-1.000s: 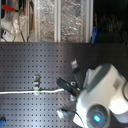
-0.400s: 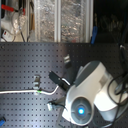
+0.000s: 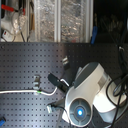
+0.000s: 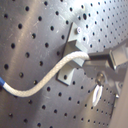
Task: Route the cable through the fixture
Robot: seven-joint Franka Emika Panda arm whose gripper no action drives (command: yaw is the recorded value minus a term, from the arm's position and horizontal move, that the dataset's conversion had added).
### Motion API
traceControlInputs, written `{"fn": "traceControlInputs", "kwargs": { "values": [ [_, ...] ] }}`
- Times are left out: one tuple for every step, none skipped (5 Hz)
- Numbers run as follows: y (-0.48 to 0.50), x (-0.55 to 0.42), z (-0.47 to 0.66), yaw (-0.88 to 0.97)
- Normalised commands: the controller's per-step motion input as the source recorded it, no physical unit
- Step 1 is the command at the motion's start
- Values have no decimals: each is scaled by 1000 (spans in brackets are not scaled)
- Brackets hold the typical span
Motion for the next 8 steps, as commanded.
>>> {"fn": "traceControlInputs", "kwargs": {
  "values": [
    [380,-165,125,-74],
    [357,62,109,294],
    [97,1,158,683],
    [0,0,15,0],
    [60,-100,207,966],
    [34,-50,223,982],
    [0,0,17,0],
    [22,-21,187,988]
  ]
}}
